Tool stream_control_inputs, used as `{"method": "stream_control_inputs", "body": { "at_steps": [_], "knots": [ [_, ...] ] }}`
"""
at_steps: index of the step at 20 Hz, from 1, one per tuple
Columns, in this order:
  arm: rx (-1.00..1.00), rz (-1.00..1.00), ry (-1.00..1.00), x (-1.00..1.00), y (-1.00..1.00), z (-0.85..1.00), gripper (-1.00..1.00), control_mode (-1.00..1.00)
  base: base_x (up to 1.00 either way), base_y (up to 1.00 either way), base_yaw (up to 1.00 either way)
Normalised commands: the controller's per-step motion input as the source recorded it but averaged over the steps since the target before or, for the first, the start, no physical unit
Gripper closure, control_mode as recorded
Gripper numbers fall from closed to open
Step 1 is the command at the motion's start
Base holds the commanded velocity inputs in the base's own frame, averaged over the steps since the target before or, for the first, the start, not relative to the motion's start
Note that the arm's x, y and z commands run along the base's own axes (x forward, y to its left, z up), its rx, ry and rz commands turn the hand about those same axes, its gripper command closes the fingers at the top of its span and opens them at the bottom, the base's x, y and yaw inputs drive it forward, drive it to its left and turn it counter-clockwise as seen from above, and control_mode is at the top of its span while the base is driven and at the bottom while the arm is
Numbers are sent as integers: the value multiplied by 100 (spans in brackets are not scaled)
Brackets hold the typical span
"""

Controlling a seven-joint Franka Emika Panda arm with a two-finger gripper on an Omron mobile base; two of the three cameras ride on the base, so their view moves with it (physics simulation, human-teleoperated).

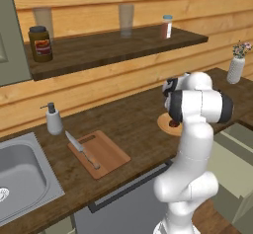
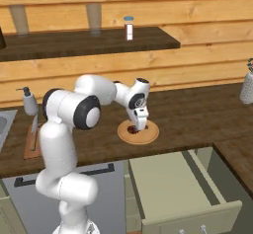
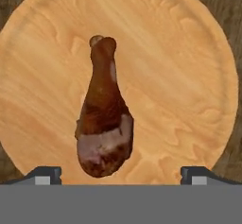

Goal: Pick up the knife from the drawer and place it on the cutting board. Then place the meat from the plate to the cutting board.

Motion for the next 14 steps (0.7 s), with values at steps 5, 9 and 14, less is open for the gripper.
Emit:
{"method": "stream_control_inputs", "body": {
  "at_steps": [5,9,14],
  "knots": [
    [0,-8,0,30,-12,-26,-100,-100,0,0,0],
    [0,-3,0,23,-7,-25,-100,-100,0,0,0],
    [0,-1,0,4,-1,-27,-100,-100,0,0,0]
  ]
}}
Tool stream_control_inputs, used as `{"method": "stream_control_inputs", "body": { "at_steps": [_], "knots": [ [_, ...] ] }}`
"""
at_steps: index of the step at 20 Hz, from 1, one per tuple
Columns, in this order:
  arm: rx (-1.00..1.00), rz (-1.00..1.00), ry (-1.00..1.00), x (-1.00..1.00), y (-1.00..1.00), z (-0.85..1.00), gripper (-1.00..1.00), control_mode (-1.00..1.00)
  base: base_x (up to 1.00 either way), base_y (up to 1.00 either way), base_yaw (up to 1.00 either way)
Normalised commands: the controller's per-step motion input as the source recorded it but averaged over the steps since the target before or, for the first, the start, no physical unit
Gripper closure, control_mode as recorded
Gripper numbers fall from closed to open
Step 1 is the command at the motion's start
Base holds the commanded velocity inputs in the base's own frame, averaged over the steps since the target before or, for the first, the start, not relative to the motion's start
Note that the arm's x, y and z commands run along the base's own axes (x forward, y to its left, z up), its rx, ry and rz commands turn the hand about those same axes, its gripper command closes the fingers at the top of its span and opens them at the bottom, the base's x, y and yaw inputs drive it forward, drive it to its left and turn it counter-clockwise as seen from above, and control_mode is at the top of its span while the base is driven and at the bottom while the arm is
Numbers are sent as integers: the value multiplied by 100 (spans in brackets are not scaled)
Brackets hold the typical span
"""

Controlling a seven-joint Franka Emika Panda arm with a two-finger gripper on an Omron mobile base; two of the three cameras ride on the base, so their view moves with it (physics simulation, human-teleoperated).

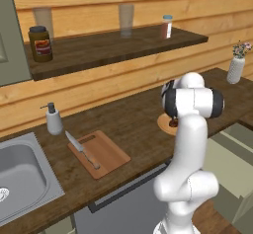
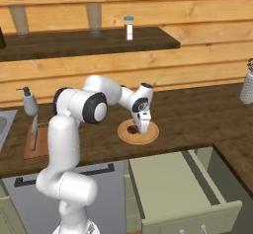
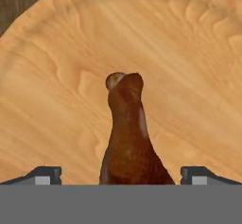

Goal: Pick up the knife from the drawer and place it on the cutting board. Then place the meat from the plate to the cutting board.

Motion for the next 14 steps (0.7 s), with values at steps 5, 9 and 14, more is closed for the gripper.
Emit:
{"method": "stream_control_inputs", "body": {
  "at_steps": [5,9,14],
  "knots": [
    [0,0,0,-13,9,-42,100,-100,0,0,0],
    [0,0,0,-27,21,-49,100,-100,0,0,0],
    [0,0,-10,-45,4,-2,100,-100,0,0,0]
  ]
}}
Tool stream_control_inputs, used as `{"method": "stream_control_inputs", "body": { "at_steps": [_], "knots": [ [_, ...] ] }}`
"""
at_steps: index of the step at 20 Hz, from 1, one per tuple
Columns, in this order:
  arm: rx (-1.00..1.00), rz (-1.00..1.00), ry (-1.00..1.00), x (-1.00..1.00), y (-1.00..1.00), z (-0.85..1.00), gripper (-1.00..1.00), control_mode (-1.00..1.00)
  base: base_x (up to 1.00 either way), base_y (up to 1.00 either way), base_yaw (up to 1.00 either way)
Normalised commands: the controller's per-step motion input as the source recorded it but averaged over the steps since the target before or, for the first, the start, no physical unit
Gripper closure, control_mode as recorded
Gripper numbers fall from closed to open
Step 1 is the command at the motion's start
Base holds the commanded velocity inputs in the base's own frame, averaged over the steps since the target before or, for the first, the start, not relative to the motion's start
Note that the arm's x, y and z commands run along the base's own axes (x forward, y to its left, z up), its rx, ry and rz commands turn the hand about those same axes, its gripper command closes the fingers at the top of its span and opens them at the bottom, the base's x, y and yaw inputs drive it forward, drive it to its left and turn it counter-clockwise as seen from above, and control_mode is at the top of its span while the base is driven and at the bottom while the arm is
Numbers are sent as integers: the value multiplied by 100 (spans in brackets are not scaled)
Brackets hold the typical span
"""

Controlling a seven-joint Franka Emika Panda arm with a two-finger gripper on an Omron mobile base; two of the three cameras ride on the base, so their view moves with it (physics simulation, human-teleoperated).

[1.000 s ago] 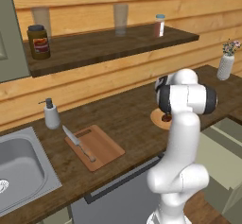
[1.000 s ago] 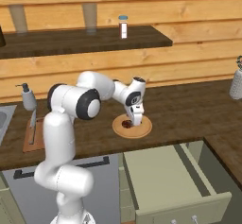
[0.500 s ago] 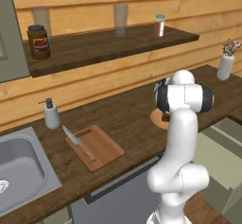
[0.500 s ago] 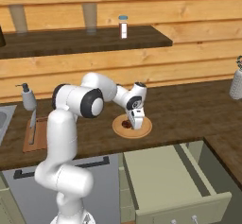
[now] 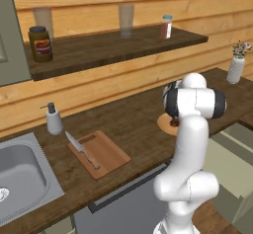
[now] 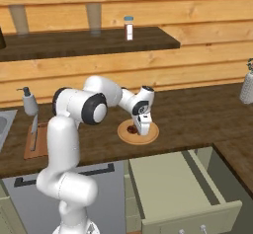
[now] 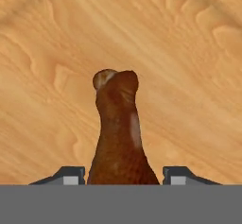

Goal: Pick up the knife from the drawer and place it on the cutting board. Then place the meat from the plate to the cutting board.

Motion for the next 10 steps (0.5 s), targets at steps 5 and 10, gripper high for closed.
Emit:
{"method": "stream_control_inputs", "body": {
  "at_steps": [5,10],
  "knots": [
    [11,2,-15,-32,10,49,100,-100,0,0,0],
    [16,25,-9,-13,61,68,100,-100,0,0,0]
  ]
}}
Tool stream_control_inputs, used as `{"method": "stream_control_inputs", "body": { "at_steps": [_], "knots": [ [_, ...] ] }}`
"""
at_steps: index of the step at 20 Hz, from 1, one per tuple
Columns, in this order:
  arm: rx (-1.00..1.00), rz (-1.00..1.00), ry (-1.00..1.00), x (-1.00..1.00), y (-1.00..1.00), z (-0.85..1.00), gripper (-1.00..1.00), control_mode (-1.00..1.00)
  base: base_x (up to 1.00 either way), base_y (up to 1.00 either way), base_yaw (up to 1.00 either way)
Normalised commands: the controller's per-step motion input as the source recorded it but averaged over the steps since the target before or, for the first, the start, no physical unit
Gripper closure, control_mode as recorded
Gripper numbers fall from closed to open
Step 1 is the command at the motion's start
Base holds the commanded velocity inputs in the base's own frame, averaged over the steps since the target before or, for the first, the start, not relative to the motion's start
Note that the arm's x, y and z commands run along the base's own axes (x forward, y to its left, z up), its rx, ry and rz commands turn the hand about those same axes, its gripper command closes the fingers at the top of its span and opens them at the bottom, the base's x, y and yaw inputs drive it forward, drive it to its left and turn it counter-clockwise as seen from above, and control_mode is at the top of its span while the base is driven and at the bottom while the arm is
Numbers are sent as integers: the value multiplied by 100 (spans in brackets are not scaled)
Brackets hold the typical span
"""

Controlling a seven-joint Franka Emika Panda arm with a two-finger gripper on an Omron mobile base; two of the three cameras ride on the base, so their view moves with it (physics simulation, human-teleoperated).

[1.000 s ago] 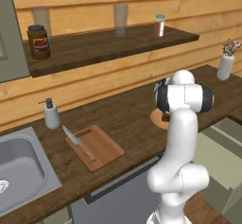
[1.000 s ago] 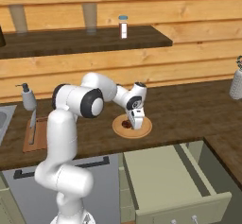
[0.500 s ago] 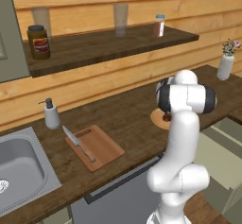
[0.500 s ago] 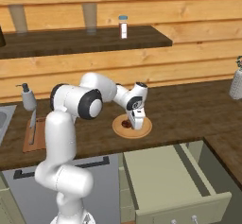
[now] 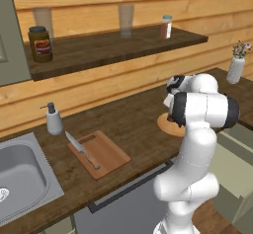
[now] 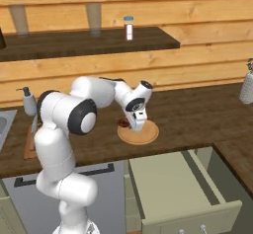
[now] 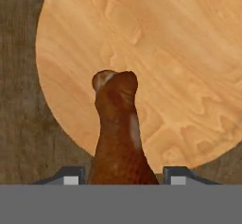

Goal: Pick up the knife from the drawer and place it on the cutting board. Then place the meat from the plate to the cutting board.

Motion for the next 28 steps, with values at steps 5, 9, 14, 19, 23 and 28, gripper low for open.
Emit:
{"method": "stream_control_inputs", "body": {
  "at_steps": [5,9,14,19,23,28],
  "knots": [
    [2,48,0,5,99,23,100,-100,0,0,0],
    [0,66,2,0,100,26,100,-100,0,0,0],
    [0,67,0,0,100,32,100,-100,0,0,0],
    [0,60,0,-23,100,17,100,-100,0,0,0],
    [0,46,-11,-60,100,0,100,-100,0,0,0],
    [0,32,-21,-69,99,0,100,-100,0,0,0]
  ]
}}
